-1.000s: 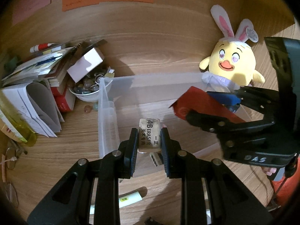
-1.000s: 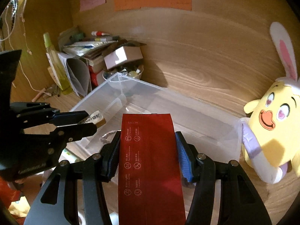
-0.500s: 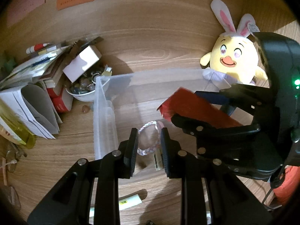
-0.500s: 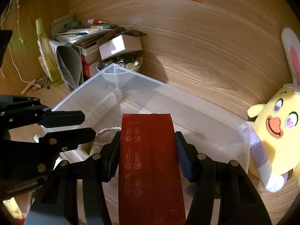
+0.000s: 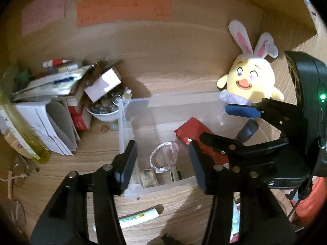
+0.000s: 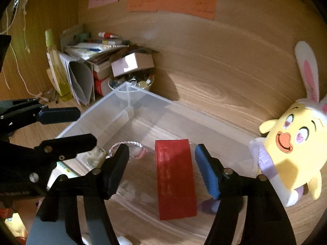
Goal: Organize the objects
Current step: 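Open both tools to drop the eraser and red pouch into the box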
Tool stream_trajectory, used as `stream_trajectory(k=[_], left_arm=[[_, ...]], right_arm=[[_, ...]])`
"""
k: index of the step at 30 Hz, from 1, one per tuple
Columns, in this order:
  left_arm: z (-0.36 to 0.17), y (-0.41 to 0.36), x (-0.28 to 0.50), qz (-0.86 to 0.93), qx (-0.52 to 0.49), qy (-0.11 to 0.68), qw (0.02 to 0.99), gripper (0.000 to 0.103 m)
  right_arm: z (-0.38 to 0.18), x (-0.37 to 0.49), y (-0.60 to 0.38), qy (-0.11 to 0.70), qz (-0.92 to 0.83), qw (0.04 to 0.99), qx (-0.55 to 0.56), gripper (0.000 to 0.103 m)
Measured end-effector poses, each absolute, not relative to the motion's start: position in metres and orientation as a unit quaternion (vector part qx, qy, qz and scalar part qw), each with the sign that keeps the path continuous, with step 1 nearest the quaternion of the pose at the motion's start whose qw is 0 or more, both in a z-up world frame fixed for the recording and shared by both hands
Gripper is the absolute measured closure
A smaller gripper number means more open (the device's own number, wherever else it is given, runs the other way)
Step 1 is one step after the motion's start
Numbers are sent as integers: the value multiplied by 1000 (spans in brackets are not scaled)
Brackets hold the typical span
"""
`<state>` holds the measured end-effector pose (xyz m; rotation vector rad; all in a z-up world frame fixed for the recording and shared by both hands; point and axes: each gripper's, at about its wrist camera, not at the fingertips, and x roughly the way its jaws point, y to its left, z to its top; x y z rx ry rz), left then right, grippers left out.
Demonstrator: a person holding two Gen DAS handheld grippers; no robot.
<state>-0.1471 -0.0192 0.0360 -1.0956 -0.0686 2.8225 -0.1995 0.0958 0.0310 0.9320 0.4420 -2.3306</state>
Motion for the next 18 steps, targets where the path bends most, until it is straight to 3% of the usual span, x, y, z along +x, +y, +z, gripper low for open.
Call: stream_trajectory(k=[9, 18], left_arm=[[55, -21, -121, 944, -326, -9, 43, 21], [53, -35, -98, 943, -329, -7, 39, 20]], right_arm=[[48, -182, 118, 144, -890, 276, 333, 22], [62, -154, 142, 118, -901, 274, 314, 21]])
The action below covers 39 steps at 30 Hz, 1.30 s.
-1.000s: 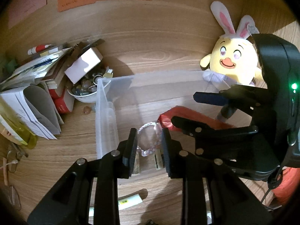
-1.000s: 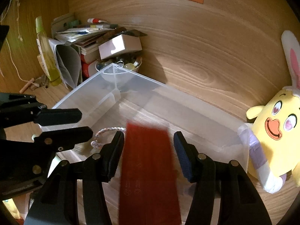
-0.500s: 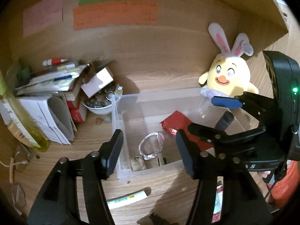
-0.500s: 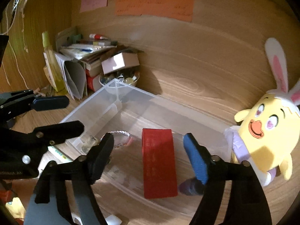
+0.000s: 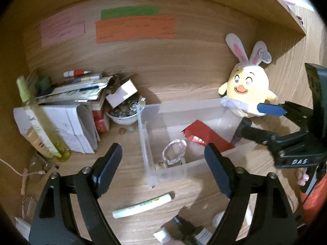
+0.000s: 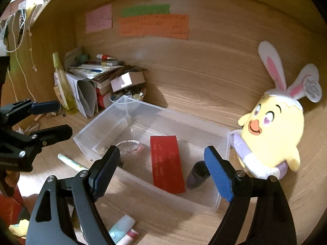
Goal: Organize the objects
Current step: 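Open both tools to drop the eraser and red pouch into the box, then grasp the pale green highlighter with the left tool while the right tool grasps the red-capped tube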
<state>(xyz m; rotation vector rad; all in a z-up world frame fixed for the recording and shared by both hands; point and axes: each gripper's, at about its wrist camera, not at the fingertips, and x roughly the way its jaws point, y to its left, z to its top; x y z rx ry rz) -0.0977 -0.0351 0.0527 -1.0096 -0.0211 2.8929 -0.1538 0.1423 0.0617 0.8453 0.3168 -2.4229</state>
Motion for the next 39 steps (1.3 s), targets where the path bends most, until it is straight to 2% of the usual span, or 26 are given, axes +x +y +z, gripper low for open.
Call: stream_trajectory(k=[12, 23, 28, 37, 39], left_arm=[[12, -69, -89, 923, -384, -27, 19, 19], [-45, -74, -96, 891, -452, -27, 30, 19], [-60, -78, -103, 880, -472, -35, 33, 19], [-67, -73, -105, 882, -470, -23, 36, 19], [-66, -72, -104, 884, -466, -22, 35, 24]], right_arm=[[43, -126, 154, 114, -899, 267, 327, 20], [-9, -110, 174, 91, -881, 239, 398, 20], [-31, -104, 180, 90, -874, 218, 425, 20], [-45, -95, 182, 81, -856, 246, 448, 22], [-47, -94, 181, 83, -853, 249, 451, 23]])
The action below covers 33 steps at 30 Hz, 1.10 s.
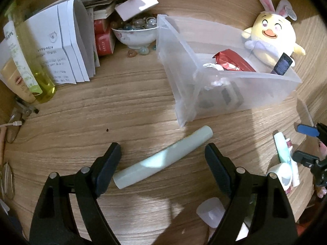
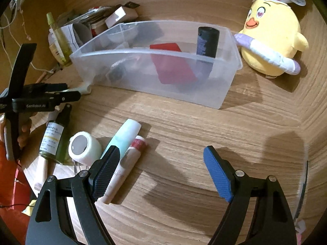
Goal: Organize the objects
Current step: 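Grasp the pale green highlighter with the left tool while the right tool grasps the red-capped tube, then carry the highlighter and red-capped tube over the plastic box with both tools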
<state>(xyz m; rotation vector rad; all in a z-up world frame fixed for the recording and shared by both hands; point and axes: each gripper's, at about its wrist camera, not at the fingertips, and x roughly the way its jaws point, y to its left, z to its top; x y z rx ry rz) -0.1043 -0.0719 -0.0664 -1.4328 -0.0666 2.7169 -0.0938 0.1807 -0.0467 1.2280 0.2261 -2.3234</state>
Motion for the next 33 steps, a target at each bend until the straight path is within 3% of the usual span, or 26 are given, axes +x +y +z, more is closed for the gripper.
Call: stream_trajectory(k=[7, 18, 33], left_arm=[[-64, -75, -99, 886, -461, -29, 47, 61], [-64, -67, -77, 880, -469, -19, 65, 84], [-66, -54, -83, 884, -460, 14, 83, 88]], right_arm=[[-48, -89, 177, 99, -844, 266, 456, 52], [-49, -88, 181, 114, -847, 258, 450, 87], [-45, -84, 189, 85, -866, 239, 432, 89]])
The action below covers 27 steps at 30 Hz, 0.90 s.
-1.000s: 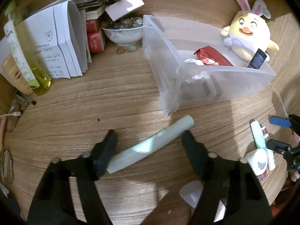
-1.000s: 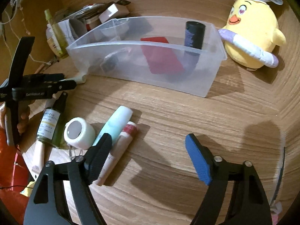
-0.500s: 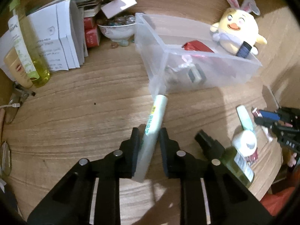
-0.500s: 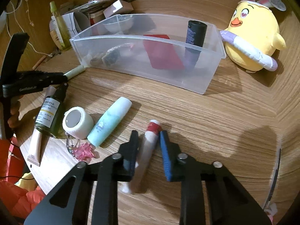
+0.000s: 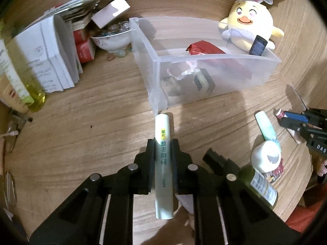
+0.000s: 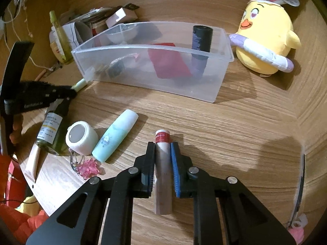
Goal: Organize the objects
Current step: 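Carry the highlighter and red-capped tube over the plastic box with both tools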
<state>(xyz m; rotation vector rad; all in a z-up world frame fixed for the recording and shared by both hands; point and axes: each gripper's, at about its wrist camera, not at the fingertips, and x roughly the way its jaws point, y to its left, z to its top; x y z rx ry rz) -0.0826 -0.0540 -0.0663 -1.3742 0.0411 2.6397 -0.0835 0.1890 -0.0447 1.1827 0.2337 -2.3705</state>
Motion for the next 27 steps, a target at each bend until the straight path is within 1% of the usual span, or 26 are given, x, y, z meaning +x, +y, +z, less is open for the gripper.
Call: stream_trajectory(k=[3, 11, 27], left_arm=[[-64, -60, -76, 887, -456, -1, 71, 88], [-36, -73, -64, 909, -413, -30, 41, 89], [16, -54, -66, 937, -341, -45, 65, 89]], right_arm=[[-41, -85, 192, 73, -869, 237, 428, 89], [-21, -93, 199, 46, -886, 233, 399, 89], [30, -103, 202, 10, -913, 245, 326, 89]])
